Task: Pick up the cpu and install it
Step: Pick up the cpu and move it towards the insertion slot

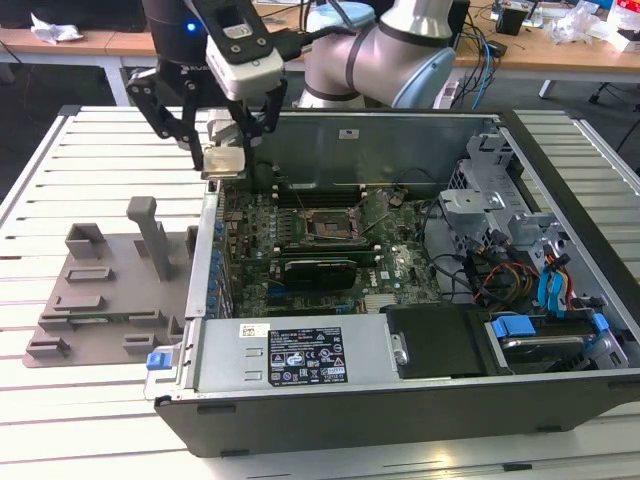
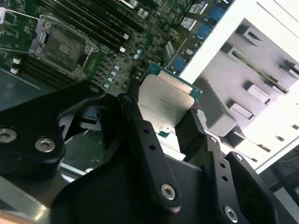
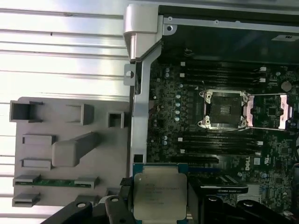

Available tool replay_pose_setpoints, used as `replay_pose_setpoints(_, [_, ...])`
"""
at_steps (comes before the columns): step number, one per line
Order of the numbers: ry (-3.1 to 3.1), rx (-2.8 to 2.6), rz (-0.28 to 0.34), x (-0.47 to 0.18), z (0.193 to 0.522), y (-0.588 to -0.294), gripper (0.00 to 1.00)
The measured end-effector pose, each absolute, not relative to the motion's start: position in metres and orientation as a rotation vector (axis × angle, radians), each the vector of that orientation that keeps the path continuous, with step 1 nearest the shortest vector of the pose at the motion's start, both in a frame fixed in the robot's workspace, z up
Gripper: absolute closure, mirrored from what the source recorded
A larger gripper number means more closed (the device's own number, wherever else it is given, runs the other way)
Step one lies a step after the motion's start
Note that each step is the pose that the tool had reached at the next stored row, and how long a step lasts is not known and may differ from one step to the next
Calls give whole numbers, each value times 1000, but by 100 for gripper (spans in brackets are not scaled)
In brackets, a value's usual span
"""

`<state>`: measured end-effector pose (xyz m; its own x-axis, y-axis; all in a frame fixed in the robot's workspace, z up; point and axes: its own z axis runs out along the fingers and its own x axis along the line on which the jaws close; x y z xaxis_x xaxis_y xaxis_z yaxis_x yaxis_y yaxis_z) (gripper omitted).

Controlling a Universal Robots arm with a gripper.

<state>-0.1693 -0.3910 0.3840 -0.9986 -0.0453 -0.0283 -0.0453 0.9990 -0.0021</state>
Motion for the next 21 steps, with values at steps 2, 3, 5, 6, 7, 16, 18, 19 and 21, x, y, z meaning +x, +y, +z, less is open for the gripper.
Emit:
replay_pose_setpoints(2, [3112,-70,-2,-160,384,-391,45])
replay_pose_setpoints(3, [3112,-70,-2,-157,383,-391,45])
replay_pose_setpoints(5, [3112,-70,-2,-146,383,-391,45])
replay_pose_setpoints(6, [3112,-70,-2,-142,383,-391,45])
replay_pose_setpoints(7, [3112,-70,-2,-140,383,-391,45])
replay_pose_setpoints(16, [3112,-70,-2,-101,380,-390,45])
replay_pose_setpoints(18, [3113,-70,-3,-94,374,-387,45])
replay_pose_setpoints(19, [3113,-71,-4,-91,372,-386,45])
replay_pose_setpoints(21, [3113,-70,-5,-83,367,-384,45])
